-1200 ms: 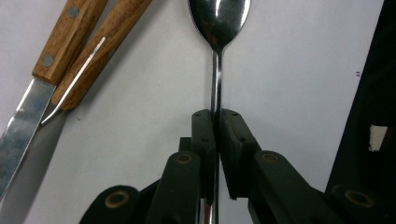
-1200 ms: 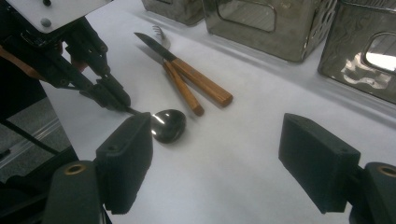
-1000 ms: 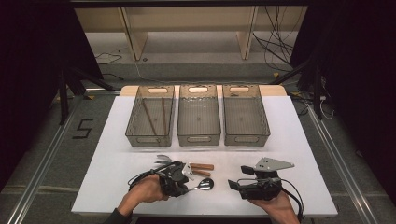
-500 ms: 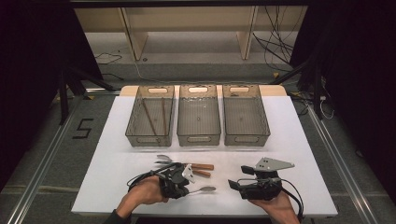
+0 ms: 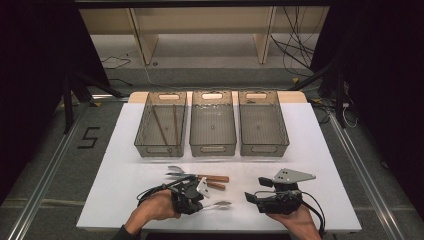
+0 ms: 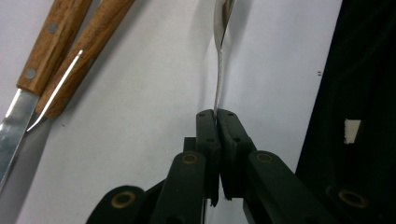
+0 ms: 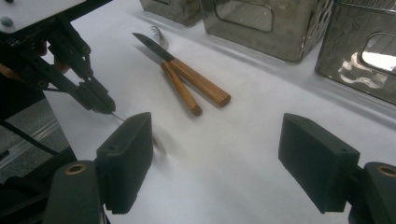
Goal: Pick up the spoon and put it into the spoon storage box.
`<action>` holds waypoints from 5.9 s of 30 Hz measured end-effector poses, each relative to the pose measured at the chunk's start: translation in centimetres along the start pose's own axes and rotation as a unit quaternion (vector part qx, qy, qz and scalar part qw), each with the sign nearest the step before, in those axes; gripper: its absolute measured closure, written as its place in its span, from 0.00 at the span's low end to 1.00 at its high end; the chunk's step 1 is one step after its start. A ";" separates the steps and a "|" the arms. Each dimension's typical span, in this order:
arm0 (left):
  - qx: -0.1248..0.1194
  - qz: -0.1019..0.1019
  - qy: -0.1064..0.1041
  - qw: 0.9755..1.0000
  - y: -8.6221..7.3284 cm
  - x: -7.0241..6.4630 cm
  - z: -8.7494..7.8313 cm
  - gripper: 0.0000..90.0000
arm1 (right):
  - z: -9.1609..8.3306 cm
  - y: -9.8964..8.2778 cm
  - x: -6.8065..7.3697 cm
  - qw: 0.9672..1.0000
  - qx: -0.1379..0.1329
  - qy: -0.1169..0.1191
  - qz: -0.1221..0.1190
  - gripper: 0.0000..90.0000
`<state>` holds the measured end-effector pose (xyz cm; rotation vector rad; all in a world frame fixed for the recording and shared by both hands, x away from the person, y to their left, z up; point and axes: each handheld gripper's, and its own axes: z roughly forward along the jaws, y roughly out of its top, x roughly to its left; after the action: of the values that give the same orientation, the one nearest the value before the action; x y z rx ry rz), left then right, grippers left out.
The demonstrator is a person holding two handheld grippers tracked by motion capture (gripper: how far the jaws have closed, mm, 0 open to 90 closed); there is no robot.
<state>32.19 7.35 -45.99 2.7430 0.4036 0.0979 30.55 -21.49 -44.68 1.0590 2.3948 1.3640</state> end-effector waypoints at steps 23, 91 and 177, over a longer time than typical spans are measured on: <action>0.000 0.005 -0.009 1.000 0.1 0.1 0.3 0.99 | -0.1 0.0 -0.1 1.000 -0.003 0.001 0.002 0.30; -0.199 -0.218 0.092 0.951 4.3 14.1 -8.7 0.99 | -0.2 -0.2 -0.2 1.000 -0.009 0.001 0.007 0.30; -0.260 -0.283 0.101 0.918 1.4 11.7 -7.5 0.29 | 0.1 0.3 -0.2 1.000 -0.004 0.008 -0.002 0.30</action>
<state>42.84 12.09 -38.27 2.0097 1.0439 0.2905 30.87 -21.46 -44.48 1.0455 2.4002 1.3854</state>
